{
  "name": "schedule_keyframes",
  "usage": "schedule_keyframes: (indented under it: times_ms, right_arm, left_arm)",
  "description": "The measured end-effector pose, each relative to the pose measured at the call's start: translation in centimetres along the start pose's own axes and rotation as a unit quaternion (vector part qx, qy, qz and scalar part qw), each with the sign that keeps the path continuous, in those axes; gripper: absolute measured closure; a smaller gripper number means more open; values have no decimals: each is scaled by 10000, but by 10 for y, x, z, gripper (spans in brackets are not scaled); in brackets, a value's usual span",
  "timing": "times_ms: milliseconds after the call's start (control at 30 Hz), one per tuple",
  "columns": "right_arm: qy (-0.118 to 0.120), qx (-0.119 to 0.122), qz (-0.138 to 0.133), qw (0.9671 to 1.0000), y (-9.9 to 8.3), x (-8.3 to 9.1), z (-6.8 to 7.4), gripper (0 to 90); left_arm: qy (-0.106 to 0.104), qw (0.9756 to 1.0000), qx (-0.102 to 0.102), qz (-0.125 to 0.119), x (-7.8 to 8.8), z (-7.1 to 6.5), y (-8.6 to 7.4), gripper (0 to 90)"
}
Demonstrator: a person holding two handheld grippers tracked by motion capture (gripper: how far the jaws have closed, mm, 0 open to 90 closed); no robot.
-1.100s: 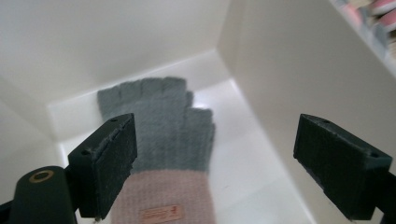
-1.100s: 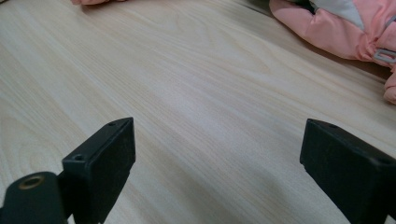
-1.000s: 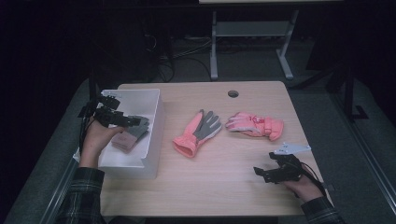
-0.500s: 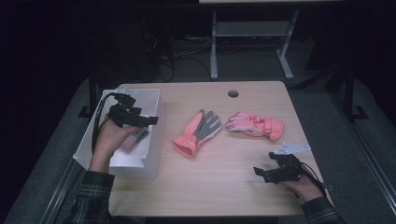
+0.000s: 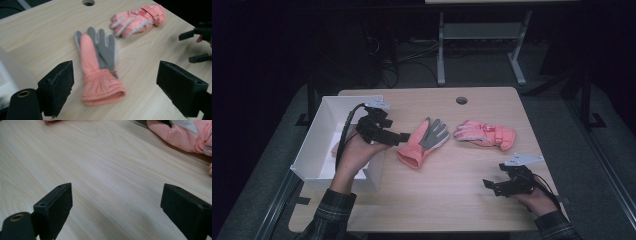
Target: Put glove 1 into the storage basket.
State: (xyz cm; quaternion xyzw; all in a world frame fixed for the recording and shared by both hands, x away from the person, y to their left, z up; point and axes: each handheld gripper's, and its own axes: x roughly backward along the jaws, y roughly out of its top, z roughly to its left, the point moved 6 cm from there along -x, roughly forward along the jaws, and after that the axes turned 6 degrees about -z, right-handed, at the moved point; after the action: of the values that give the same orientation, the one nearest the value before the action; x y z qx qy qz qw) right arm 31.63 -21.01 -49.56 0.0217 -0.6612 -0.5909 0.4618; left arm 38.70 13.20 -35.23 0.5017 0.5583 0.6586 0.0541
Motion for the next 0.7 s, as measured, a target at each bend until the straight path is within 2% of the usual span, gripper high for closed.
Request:
schedule_keyframes:
  times_ms: [167, 267, 367, 567, 700]
  right_arm:
    - [9, 5, 2, 10000, 0, -1, 1, 103]
    - [8, 8, 13, 10000, 0, -1, 1, 103]
    - [3, 20, 14, 10000, 0, -1, 0, 103]
    - [12, 31, 41, 10000, 0, -1, 1, 103]
    - [33, 42, 45, 10000, 0, -2, 2, 103]
  left_arm:
    - [-139, 9998, -127, 54, -17, -19, -6, 141]
    - [-162, 9997, -170, 110, -29, -25, -11, 142]
    - [-154, 9992, -310, 174, -40, -32, -16, 144]
    - [-62, 9988, -435, 232, -58, -42, -23, 145]
    - [-44, 9988, -439, 191, -68, -42, -25, 210]
